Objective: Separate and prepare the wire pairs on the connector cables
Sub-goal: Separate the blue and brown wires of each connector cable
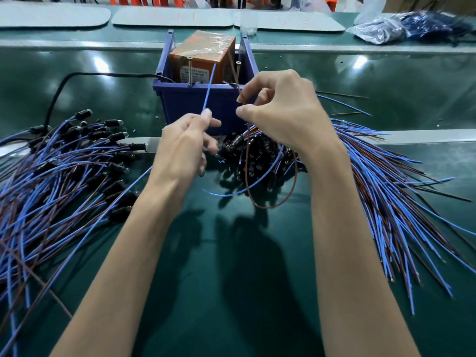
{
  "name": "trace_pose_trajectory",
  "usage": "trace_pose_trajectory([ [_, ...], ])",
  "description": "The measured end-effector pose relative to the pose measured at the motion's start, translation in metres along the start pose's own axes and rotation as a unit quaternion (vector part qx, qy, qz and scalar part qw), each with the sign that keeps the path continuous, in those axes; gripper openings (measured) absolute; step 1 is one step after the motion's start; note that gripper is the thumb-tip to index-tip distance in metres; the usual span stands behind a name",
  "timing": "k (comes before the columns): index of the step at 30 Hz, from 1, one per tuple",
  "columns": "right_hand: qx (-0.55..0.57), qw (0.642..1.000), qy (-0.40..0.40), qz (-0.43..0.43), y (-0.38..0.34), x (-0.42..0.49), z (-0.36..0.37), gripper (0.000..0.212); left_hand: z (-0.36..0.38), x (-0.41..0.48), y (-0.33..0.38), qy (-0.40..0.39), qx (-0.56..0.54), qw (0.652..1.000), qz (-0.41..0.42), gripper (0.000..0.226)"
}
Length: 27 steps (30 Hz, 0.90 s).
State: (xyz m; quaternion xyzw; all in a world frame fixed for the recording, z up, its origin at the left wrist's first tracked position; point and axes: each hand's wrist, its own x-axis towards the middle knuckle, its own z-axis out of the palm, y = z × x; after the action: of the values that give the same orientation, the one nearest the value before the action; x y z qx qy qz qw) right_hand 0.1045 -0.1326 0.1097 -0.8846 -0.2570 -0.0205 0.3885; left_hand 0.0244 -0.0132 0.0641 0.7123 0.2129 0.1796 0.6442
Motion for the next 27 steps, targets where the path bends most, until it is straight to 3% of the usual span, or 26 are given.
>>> trace_pose_trajectory([
  [4,0.009,0.989,-0.136,-0.065,-0.010,-0.008,-0.007,0.014,0.005,-0.007,0.009,-0.087,-0.082,0.993,-0.007,0.039],
  [7,0.022,0.977,-0.192,-0.089,-0.015,-0.012,-0.012,0.018,0.007,-0.011,0.014,-0.056,-0.092,0.994,0.021,0.029],
  [10,0.031,0.974,-0.209,-0.087,-0.017,-0.013,-0.014,0.042,0.008,-0.013,0.019,0.001,-0.123,0.992,0.027,0.021],
  [15,0.027,0.987,-0.141,-0.068,-0.014,-0.008,-0.013,0.058,0.003,-0.013,0.024,0.053,-0.208,0.976,0.018,0.045],
  [17,0.053,0.992,-0.102,-0.059,-0.013,-0.006,-0.014,0.052,-0.001,-0.012,0.025,0.054,-0.251,0.966,0.016,0.048],
  [22,0.036,0.996,0.084,-0.001,-0.005,-0.002,-0.015,0.027,-0.011,-0.013,0.023,0.049,-0.358,0.932,0.027,0.050],
  [27,0.040,0.997,0.065,0.004,0.001,-0.003,-0.017,0.012,-0.021,-0.009,0.021,0.097,-0.409,0.907,0.034,0.053],
])
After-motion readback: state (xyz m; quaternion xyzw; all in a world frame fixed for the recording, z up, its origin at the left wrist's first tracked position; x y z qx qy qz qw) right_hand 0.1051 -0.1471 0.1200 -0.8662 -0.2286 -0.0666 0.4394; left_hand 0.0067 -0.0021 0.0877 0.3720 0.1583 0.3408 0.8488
